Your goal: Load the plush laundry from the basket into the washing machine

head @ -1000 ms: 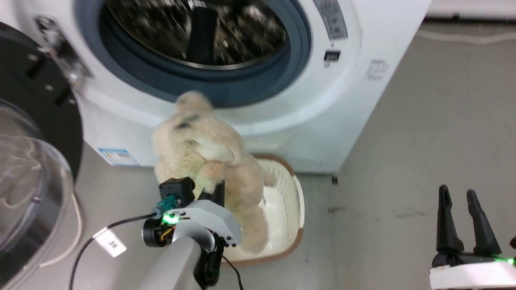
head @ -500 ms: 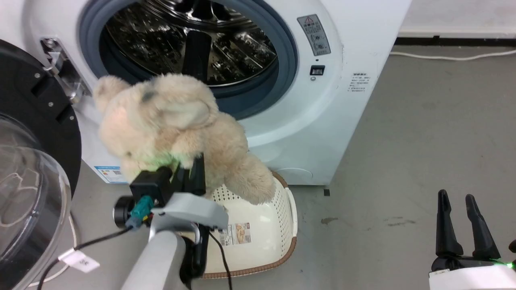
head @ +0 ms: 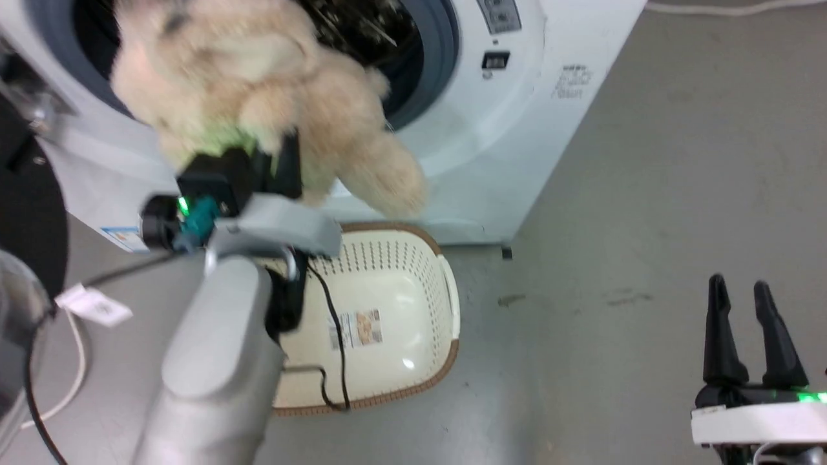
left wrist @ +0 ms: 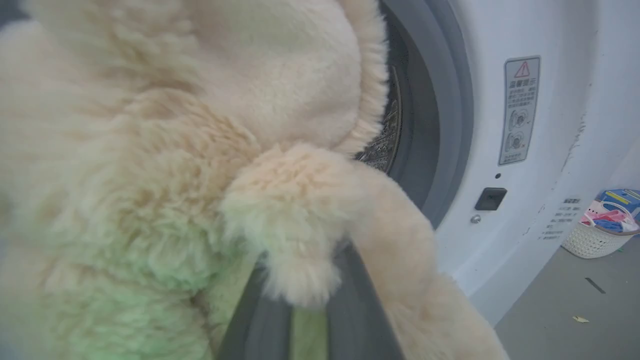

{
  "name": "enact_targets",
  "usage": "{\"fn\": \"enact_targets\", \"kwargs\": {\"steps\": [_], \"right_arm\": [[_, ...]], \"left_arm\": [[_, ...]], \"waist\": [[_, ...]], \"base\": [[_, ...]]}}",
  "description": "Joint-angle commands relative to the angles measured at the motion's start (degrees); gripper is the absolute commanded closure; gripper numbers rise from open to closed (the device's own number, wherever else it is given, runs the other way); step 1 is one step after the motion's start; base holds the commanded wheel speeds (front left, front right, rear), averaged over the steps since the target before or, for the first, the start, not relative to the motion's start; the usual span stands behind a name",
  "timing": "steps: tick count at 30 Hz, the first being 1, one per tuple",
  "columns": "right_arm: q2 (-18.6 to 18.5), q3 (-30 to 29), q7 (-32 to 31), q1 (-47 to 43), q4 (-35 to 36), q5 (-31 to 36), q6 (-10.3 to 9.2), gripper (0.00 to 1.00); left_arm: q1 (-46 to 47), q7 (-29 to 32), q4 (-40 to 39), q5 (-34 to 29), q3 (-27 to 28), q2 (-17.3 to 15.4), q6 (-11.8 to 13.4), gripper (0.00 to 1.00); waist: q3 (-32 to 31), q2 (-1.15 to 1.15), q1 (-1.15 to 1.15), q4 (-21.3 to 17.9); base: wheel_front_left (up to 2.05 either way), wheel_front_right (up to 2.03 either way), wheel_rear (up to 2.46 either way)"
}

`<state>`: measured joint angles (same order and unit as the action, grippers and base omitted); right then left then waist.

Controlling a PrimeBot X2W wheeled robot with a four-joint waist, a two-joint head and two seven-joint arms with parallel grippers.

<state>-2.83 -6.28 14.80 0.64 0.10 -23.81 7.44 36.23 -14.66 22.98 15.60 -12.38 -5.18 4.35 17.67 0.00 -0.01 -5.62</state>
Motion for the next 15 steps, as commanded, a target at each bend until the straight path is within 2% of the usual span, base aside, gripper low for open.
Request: {"fn": "enact_targets", "kwargs": {"steps": [1,15], "right_arm": [[0.0,0.0,0.2,1.4,0.4,-0.3,0.05,0.0],[0.0,0.3,0.2,5.6,2.1,-0.5,0.05,0.0]], "left_arm": [[2.8,-0.3,0.9,-0.9,0.7,-0.7,-0.3,1.0],[18.1,-0.3,5.5,-4.1,5.7,-4.0,0.9,1.0]], "waist": [[2.7,0.0,0.01,-1.2],[13.4,0.0,0.01,-3.9]], "base": [[0.0,0.0,0.0],[0.0,0.0,0.0]]}}
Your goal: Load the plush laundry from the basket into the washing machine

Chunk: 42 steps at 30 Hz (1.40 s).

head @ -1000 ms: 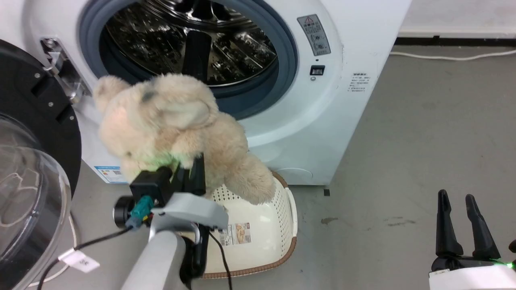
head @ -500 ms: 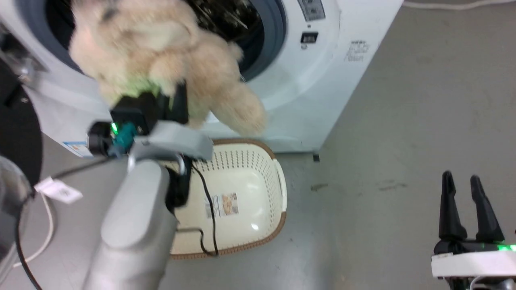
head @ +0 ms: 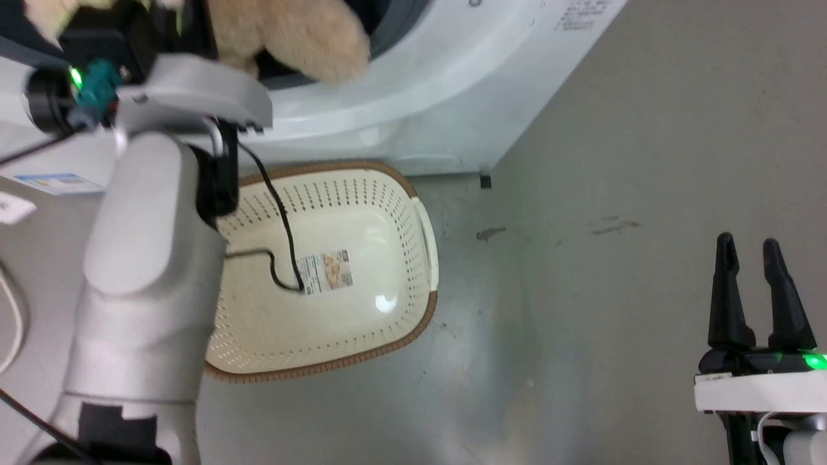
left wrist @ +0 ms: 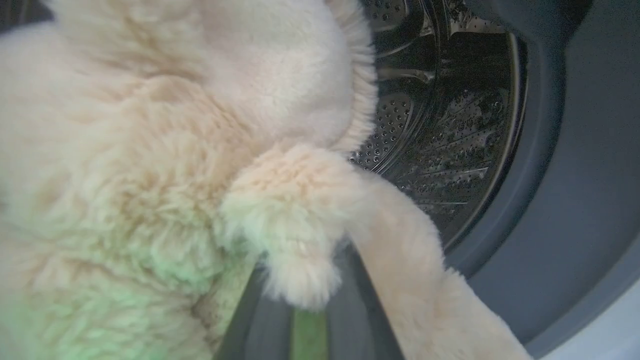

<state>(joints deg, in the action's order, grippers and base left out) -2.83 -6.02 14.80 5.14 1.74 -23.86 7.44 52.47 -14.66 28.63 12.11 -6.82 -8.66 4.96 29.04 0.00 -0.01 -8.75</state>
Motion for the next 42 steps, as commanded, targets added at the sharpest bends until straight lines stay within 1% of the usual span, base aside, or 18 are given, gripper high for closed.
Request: {"fn": "enact_targets", "kwargs": {"steps": [1,3,5,6,7,8,9,10,17,31,35,42], "right_arm": [[0.0,0.2,0.2,1.3,0.7,-0.5,0.05,0.0],[0.0,0.2,0.2,1.5,0.9,-0.6,0.05,0.0],[0.0,0.6,0.2,1.7,1.3,-0.6,0.05,0.0],[0.0,0.6,0.2,1.7,1.3,-0.6,0.05,0.0],[0.0,0.9,0.2,1.8,1.5,-0.7,0.05,0.0],[0.0,0.9,0.2,1.8,1.5,-0.7,0.05,0.0],[0.0,1.0,0.2,2.0,1.8,-0.9,0.05,0.0],[0.0,1.0,0.2,2.0,1.8,-0.9,0.05,0.0],[0.0,1.4,0.2,2.5,2.9,-1.5,0.05,0.0],[0.0,2.3,0.2,4.3,5.6,-3.0,0.05,0.0],[0.0,2.3,0.2,4.5,6.3,-3.0,0.05,0.0],[0.0,1.9,0.2,4.7,7.1,-2.5,0.05,0.0]], "left_arm": [[2.9,-0.3,0.1,-1.0,0.2,-0.9,0.3,1.0],[3.9,-0.3,0.4,-1.4,0.1,-1.2,0.2,1.0],[7.3,-0.3,1.4,-2.1,0.1,-2.1,0.0,1.0],[7.3,-0.3,1.4,-2.1,0.1,-2.1,0.0,1.0],[9.6,-0.3,2.1,-2.5,0.1,-2.8,0.0,1.0],[9.6,-0.3,2.1,-2.5,0.1,-2.8,0.0,1.0],[12.1,-0.3,2.8,-2.7,0.2,-3.3,-0.1,1.0],[12.1,-0.3,2.8,-2.7,0.2,-3.3,-0.1,1.0],[20.6,0.0,4.6,-3.1,0.9,-5.6,0.1,1.0],[37.6,4.4,5.9,-6.8,-1.7,-11.1,-0.8,1.0],[40.3,5.8,6.6,-7.3,-2.5,-11.6,-1.2,1.0],[41.7,6.0,9.0,-6.6,-2.8,-11.7,-1.4,1.0]], "waist": [[2.7,0.0,0.01,-1.0],[3.4,0.0,0.01,-1.1],[5.5,0.0,0.01,-1.4],[5.5,0.0,0.01,-1.4],[6.9,0.0,0.01,-1.5],[6.9,0.0,0.01,-1.5],[8.2,0.0,0.01,-1.6],[8.2,0.0,0.01,-1.6],[12.9,0.0,0.01,-2.5],[21.4,0.0,0.01,-4.3],[23.3,0.0,0.01,-4.3],[25.2,0.0,0.01,-3.8]], "base": [[0.0,0.0,0.0],[0.0,0.0,0.0],[0.0,0.0,0.0],[0.0,0.0,0.0],[0.0,0.0,0.0],[0.0,0.0,0.0],[0.0,0.0,0.0],[0.0,0.0,0.0],[0.0,0.0,0.0],[0.0,0.0,0.0],[0.0,0.0,0.0],[0.0,0.0,0.0]]}}
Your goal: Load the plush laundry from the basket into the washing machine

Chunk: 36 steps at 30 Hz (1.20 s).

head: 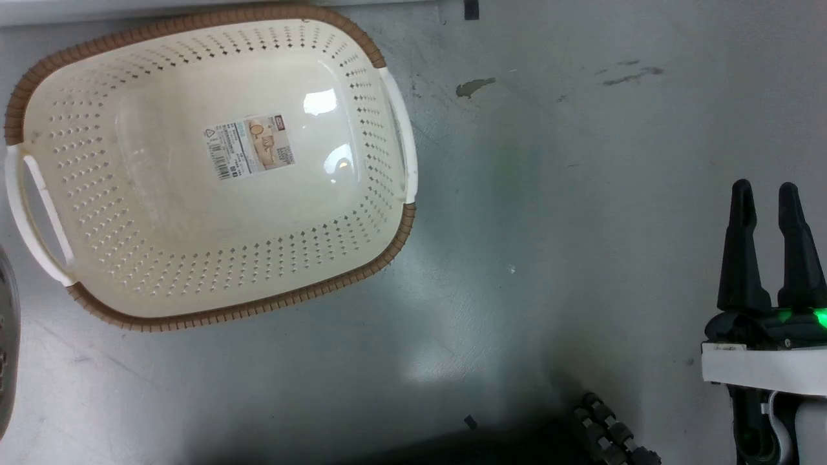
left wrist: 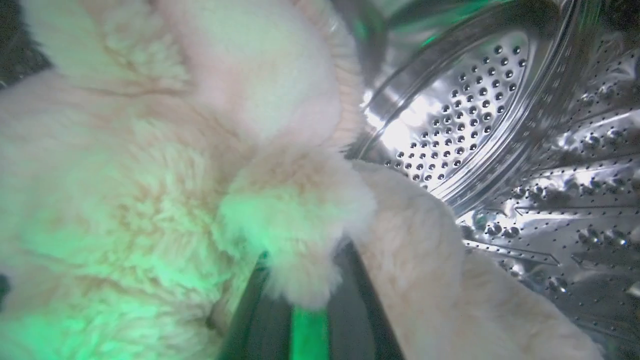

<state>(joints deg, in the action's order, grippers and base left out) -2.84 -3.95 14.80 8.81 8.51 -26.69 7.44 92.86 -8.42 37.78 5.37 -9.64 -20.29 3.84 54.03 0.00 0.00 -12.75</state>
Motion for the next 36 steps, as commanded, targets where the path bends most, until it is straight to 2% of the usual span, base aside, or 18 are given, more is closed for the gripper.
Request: {"fn": "enact_targets", "kwargs": {"steps": [1,8,9,10,23,36], "right_arm": [[0.0,-0.1,0.2,1.0,0.4,0.5,0.05,0.0],[0.0,-0.3,0.2,1.1,0.6,1.0,0.05,0.0],[0.0,-0.3,0.2,1.1,0.6,1.0,0.05,0.0],[0.0,-0.3,0.2,1.1,0.6,1.1,0.05,0.0],[0.0,-1.1,0.2,1.3,0.6,2.4,0.05,0.0],[0.0,-2.9,0.2,-0.7,-0.4,5.4,0.05,0.0]], "left_arm": [[1.3,-0.1,0.3,0.2,0.0,0.0,-0.3,1.0],[1.1,1.9,4.4,1.9,0.2,1.0,-0.1,1.0],[1.2,2.0,4.9,2.1,0.2,1.1,0.0,0.69],[1.3,1.8,5.2,2.2,0.2,1.1,0.1,0.0],[0.0,-2.5,11.3,4.4,-0.6,3.6,-1.2,0.0],[-12.2,-6.5,13.0,8.7,0.2,9.7,-3.3,0.0]], "waist": [[0.3,0.0,0.0,0.3],[0.4,0.0,0.0,1.0],[0.3,0.0,0.0,1.1],[0.3,0.0,0.0,1.2],[-3.2,0.0,0.0,3.2],[-13.6,0.0,0.0,7.8]], "base": [[0.0,0.0,0.0],[0.0,0.0,0.0],[0.0,0.0,0.0],[0.0,0.0,0.0],[0.0,0.0,0.0],[0.0,0.0,0.0]]}}
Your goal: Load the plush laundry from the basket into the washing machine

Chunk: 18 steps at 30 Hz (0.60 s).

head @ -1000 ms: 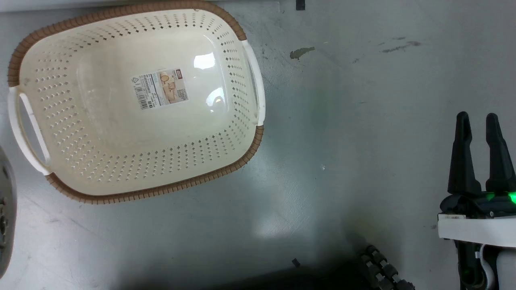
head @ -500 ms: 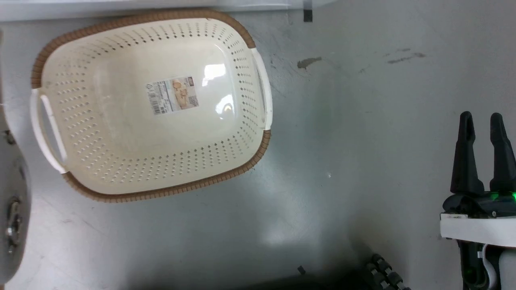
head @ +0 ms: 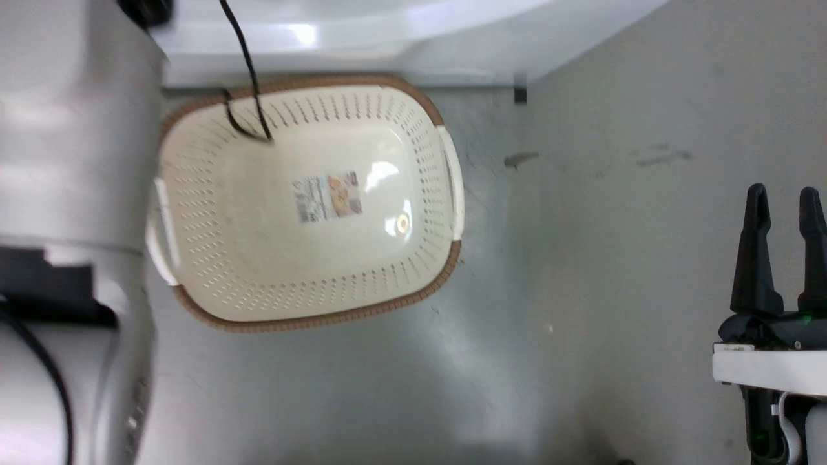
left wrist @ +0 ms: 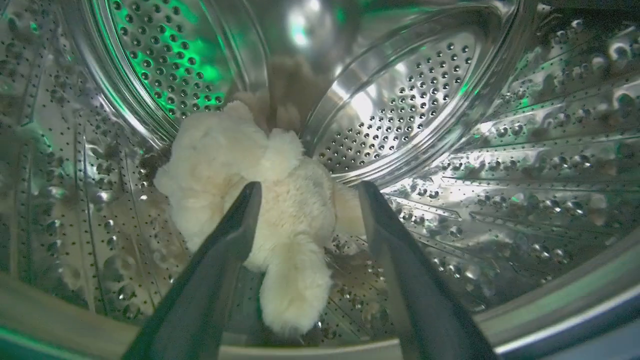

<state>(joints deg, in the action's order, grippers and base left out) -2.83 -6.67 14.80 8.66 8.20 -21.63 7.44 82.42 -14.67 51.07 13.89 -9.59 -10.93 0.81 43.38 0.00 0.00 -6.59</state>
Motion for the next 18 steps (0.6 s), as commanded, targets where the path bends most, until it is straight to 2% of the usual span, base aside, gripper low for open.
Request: {"fn": "enact_targets", "kwargs": {"steps": [1,10,18], "right_arm": [[0.0,-0.2,0.2,-0.8,-0.3,0.6,0.05,0.0],[0.0,0.4,0.2,-3.9,-2.4,2.2,0.05,0.0],[0.0,1.9,0.2,-6.8,-5.3,2.0,0.05,0.0]], "left_arm": [[-3.1,-0.3,-1.1,0.4,0.5,0.6,-0.3,0.0],[-18.3,-0.3,-8.8,0.6,1.6,3.5,-0.7,0.0],[-32.5,-0.3,-14.7,0.8,3.3,5.1,0.2,0.0]], "waist": [[-3.9,0.0,0.0,1.9],[-14.1,0.0,0.0,4.6],[-24.2,0.0,0.0,5.0]], "base": [[0.0,0.0,0.0],[0.0,0.0,0.0],[0.0,0.0,0.0]]}}
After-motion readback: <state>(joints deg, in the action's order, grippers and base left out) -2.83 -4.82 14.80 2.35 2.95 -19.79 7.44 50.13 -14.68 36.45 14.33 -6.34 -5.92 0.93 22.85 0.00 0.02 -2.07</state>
